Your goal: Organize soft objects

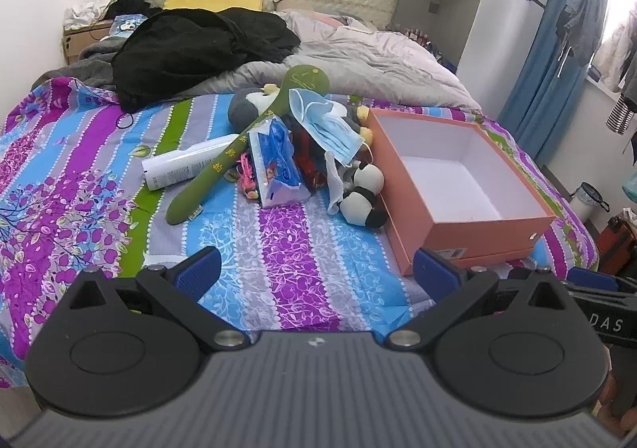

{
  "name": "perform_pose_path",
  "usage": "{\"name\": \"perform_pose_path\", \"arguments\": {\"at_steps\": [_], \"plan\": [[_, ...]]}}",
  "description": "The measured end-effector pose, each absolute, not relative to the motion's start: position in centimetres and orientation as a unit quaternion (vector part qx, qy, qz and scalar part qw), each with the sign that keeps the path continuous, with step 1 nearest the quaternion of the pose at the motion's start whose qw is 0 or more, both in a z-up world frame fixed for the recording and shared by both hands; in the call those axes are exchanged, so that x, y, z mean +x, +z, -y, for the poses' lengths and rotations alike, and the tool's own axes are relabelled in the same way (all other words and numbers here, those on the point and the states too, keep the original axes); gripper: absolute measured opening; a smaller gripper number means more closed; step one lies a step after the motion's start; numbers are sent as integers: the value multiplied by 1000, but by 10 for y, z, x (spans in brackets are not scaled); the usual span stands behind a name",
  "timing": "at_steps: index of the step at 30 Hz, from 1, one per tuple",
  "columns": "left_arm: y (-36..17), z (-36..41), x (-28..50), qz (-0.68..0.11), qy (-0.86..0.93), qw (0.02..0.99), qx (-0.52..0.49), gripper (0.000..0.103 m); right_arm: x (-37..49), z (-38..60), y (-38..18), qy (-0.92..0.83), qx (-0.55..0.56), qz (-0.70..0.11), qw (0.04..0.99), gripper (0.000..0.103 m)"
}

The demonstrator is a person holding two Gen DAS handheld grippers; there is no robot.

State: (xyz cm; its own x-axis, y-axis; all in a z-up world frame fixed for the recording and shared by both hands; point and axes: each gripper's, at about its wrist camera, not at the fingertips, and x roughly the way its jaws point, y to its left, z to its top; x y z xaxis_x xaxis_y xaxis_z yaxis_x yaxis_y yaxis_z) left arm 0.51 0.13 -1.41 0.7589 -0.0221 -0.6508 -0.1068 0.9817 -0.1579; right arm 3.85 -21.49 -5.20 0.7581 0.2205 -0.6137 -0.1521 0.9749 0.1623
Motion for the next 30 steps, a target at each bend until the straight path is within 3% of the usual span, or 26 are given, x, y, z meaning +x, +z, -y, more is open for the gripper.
{"name": "perform_pose_path", "arguments": {"at_steps": [23,30], "plan": [[-48,-26,37,-369,27,923,-110,103,59,206,-83,96,69,-362,925,103],[-61,-37,57,-372,38,922,-99,103,73,195,-99,105,80,-375,917,92]]}}
